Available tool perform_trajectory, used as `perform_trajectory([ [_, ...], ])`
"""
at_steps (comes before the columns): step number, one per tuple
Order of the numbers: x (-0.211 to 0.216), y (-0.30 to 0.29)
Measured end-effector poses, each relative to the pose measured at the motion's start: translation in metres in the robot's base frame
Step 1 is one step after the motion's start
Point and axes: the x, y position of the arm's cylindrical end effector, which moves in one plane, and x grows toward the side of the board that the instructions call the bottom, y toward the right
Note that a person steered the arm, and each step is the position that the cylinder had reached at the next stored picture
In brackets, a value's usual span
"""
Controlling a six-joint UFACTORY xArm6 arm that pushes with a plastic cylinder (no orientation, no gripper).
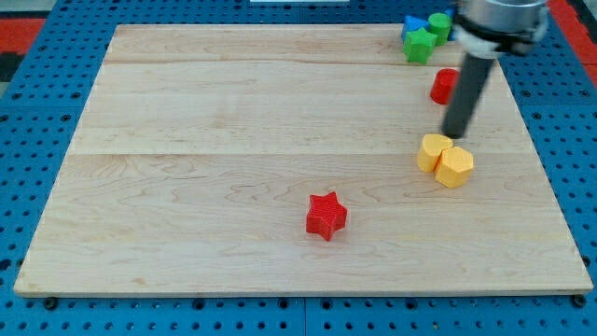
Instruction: Move the yellow hexagon diagonal to the red star
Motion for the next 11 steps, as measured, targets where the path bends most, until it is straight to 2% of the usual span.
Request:
perform_trajectory([
  [1,0.026,0.046],
  [3,0.041,-0.044],
  [5,0.069,-0.017],
  [7,0.088,-0.038],
  [8,0.088,-0.052],
  [10,0.056,-0.054],
  [11,0.065,-0.065],
])
